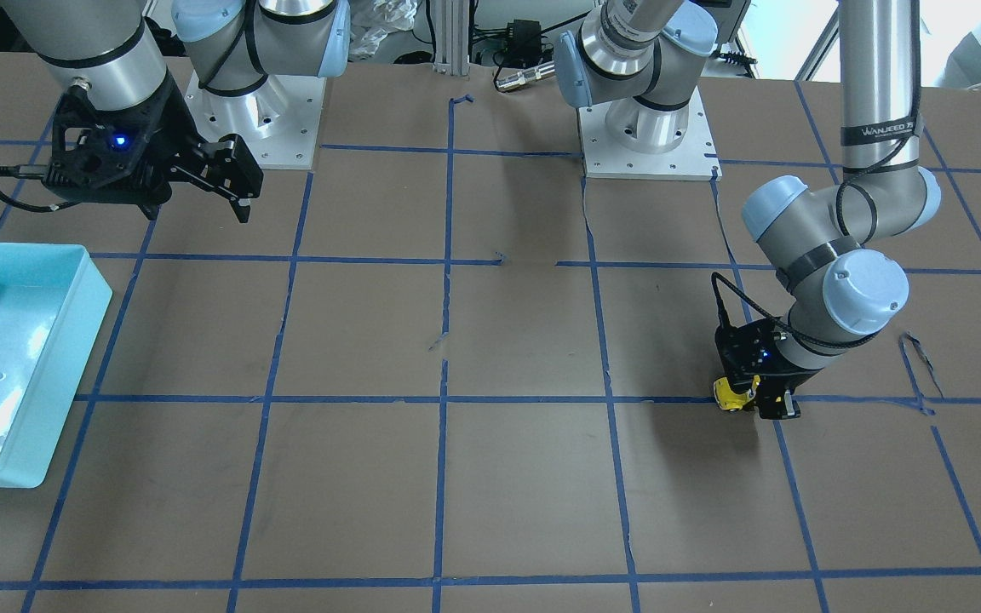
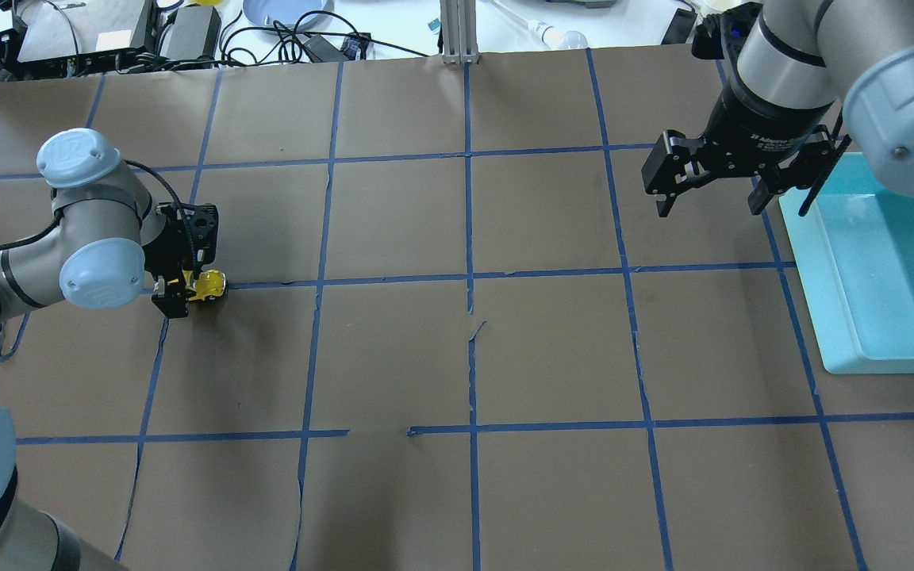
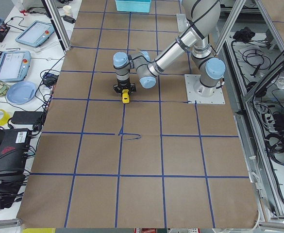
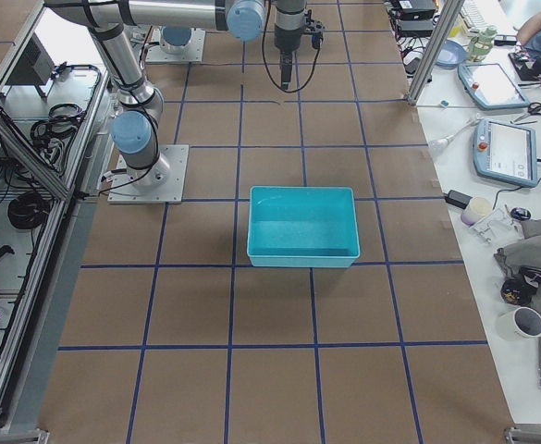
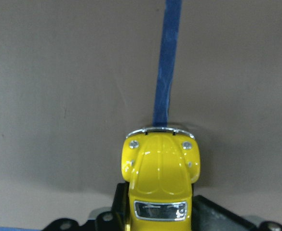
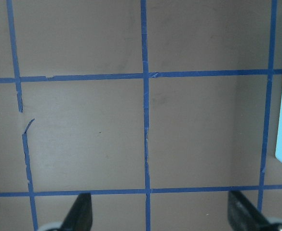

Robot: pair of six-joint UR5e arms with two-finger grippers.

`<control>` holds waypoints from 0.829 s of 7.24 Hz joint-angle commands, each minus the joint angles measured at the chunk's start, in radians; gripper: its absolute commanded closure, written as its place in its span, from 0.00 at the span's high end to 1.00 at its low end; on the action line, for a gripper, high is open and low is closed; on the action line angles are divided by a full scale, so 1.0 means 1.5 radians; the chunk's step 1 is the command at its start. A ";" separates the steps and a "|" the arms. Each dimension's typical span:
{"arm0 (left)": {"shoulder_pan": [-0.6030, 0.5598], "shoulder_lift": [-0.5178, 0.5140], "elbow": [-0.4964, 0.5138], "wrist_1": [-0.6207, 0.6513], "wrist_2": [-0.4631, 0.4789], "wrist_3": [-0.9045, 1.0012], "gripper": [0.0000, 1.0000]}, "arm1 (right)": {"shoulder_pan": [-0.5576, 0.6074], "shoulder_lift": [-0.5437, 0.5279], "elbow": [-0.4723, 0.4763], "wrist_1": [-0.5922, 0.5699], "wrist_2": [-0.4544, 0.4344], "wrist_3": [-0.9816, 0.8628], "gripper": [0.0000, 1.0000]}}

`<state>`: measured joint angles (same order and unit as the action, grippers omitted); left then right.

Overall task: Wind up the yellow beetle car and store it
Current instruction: 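Release the car from the left gripper so it drives forward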

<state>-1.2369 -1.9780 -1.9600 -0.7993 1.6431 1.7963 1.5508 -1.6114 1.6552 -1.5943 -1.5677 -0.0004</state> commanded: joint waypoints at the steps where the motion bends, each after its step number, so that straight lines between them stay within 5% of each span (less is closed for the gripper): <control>1: 0.000 0.000 -0.001 0.003 -0.001 -0.010 0.86 | 0.000 -0.001 0.000 0.000 -0.004 0.000 1.00; 6: 0.001 0.005 0.002 0.001 -0.002 -0.011 0.89 | 0.000 0.000 0.000 0.000 -0.004 0.000 1.00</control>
<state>-1.2360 -1.9737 -1.9576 -0.7949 1.6400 1.7791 1.5508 -1.6119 1.6552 -1.5936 -1.5720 0.0000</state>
